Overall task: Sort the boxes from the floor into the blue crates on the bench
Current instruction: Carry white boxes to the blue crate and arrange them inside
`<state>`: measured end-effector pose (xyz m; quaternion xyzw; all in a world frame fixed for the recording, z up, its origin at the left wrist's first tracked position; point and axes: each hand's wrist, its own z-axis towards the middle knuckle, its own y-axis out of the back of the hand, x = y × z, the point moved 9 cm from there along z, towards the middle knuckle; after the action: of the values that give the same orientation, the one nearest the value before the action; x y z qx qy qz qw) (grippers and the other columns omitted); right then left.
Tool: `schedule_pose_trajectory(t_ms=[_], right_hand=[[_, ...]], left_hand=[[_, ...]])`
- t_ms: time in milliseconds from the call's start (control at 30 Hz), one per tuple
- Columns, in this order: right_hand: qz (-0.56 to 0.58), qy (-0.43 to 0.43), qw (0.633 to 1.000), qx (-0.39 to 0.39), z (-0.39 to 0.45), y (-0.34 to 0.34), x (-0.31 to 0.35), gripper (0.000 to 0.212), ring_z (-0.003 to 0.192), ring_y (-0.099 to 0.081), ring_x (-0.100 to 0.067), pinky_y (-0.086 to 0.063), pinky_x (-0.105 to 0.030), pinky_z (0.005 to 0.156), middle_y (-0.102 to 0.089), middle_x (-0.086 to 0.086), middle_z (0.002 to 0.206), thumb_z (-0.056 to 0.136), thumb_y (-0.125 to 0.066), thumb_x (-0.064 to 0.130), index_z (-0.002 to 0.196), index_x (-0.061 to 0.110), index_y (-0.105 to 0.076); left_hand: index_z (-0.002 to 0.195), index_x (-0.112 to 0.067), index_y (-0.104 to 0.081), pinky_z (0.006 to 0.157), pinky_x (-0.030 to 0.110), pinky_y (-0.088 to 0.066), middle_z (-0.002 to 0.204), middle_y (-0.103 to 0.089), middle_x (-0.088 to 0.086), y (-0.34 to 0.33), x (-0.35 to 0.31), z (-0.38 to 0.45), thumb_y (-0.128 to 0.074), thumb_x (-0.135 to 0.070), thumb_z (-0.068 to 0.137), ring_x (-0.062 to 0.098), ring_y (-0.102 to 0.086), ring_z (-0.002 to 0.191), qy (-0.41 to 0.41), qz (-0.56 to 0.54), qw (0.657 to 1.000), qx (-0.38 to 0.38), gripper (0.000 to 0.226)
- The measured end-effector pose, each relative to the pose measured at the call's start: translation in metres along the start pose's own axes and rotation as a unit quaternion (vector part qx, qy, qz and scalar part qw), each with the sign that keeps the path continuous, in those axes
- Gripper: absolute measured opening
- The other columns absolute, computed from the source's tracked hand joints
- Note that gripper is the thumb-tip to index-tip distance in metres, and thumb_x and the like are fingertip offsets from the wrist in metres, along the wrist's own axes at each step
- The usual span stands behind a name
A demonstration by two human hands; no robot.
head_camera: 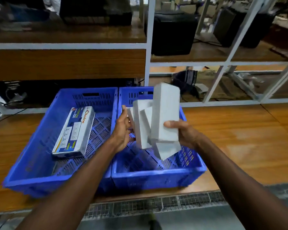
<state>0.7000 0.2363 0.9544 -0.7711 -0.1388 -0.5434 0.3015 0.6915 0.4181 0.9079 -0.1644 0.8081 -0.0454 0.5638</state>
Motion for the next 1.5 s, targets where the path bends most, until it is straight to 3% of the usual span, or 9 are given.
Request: schedule_pose_trajectory(t_ms=[200,367,600,733,867,1067,1300,1400,1500], right_hand=[[-0.169,-0.042,0.982,0.068,0.025,0.032,-0.031,0.066,0.111,-0.069,-0.023,-0.057,-0.039,0.095,-0.075,-0.004,0.120,0.067,-0.085,0.006,0.128,0.016,-0.061],[-0.305,-0.048,0.948,0.082,0.030,0.042,-0.059,0.097,0.122,-0.059,-0.007,-0.049,-0.023,0.102,-0.064,0.010,0.131,0.064,-0.095,0.004,0.142,0.029,-0.044],[-0.467,-0.061,0.877,0.097,0.030,0.048,-0.091,0.100,0.114,-0.056,-0.013,-0.048,-0.028,0.096,-0.057,0.008,0.126,0.059,-0.092,0.017,0.142,0.034,-0.038],[-0.379,-0.066,0.915,0.121,0.021,0.042,-0.089,0.091,0.141,-0.042,-0.007,-0.041,-0.028,0.112,-0.043,0.015,0.153,0.070,-0.067,0.013,0.148,0.047,-0.033],[-0.330,-0.021,0.944,0.001,0.029,0.056,-0.064,0.070,0.142,-0.039,-0.008,-0.039,-0.032,0.109,-0.048,0.018,0.150,0.081,-0.065,0.025,0.140,0.055,-0.042],[-0.358,0.001,0.930,-0.085,0.039,0.063,-0.068,0.055,0.127,-0.054,-0.019,-0.045,-0.030,0.099,-0.053,0.004,0.143,0.095,-0.070,0.014,0.143,0.029,-0.048],[-0.327,0.064,0.932,-0.145,0.050,0.062,-0.052,0.086,0.125,-0.054,-0.011,-0.049,-0.023,0.097,-0.043,0.009,0.151,0.086,-0.082,0.018,0.155,0.027,-0.031],[-0.257,0.053,0.955,-0.136,0.057,0.056,-0.053,0.076,0.119,-0.062,-0.011,-0.053,-0.018,0.092,-0.057,0.004,0.139,0.087,-0.082,0.016,0.149,0.024,-0.039],[-0.185,0.019,0.972,-0.142,0.064,0.055,-0.068,0.055,0.117,-0.067,-0.020,-0.058,-0.036,0.096,-0.065,0.000,0.133,0.088,-0.081,0.020,0.135,0.022,-0.052]], left_hand=[[0.122,-0.016,-0.071,0.073,0.038,-0.048,0.109,-0.072,0.014,0.024,0.054,0.038,-0.029,-0.092,0.082,0.031,-0.063,0.092,0.115,-0.015,0.990,-0.085,0.096],[0.074,-0.021,-0.060,0.047,0.025,-0.031,0.051,-0.055,-0.004,0.021,0.067,0.041,-0.046,-0.052,0.099,0.016,-0.045,0.052,0.148,0.026,0.982,-0.115,0.042],[0.105,-0.016,-0.070,0.061,0.028,-0.043,0.080,-0.072,-0.002,0.019,0.068,0.053,-0.058,-0.041,0.099,0.015,-0.064,0.068,0.128,0.108,0.983,-0.079,0.028],[0.122,-0.012,-0.063,0.072,0.029,-0.058,0.113,-0.074,0.005,0.017,0.062,0.057,-0.077,-0.040,0.089,0.018,-0.073,0.093,0.070,0.169,0.982,-0.053,0.046],[0.118,-0.016,-0.060,0.078,0.031,-0.053,0.113,-0.067,0.001,0.014,0.052,0.053,-0.081,-0.030,0.086,0.018,-0.064,0.101,0.008,0.313,0.948,-0.054,0.041],[0.123,-0.024,-0.059,0.084,0.037,-0.054,0.117,-0.067,-0.001,0.006,0.031,0.053,-0.083,-0.034,0.083,0.021,-0.064,0.104,-0.082,0.404,0.911,-0.008,0.048],[0.122,-0.035,-0.056,0.090,0.037,-0.055,0.121,-0.066,-0.011,-0.011,0.010,0.038,-0.079,-0.051,0.078,0.008,-0.061,0.113,-0.163,0.370,0.914,0.029,0.053],[0.118,-0.036,-0.057,0.086,0.034,-0.057,0.115,-0.073,-0.006,-0.015,0.003,0.034,-0.078,-0.058,0.071,0.012,-0.068,0.105,-0.160,0.292,0.943,0.013,0.056],[0.121,-0.031,-0.056,0.085,0.037,-0.058,0.108,-0.076,-0.001,-0.010,-0.001,0.036,-0.079,-0.056,0.075,0.016,-0.072,0.099,-0.148,0.238,0.960,-0.012,0.057]])
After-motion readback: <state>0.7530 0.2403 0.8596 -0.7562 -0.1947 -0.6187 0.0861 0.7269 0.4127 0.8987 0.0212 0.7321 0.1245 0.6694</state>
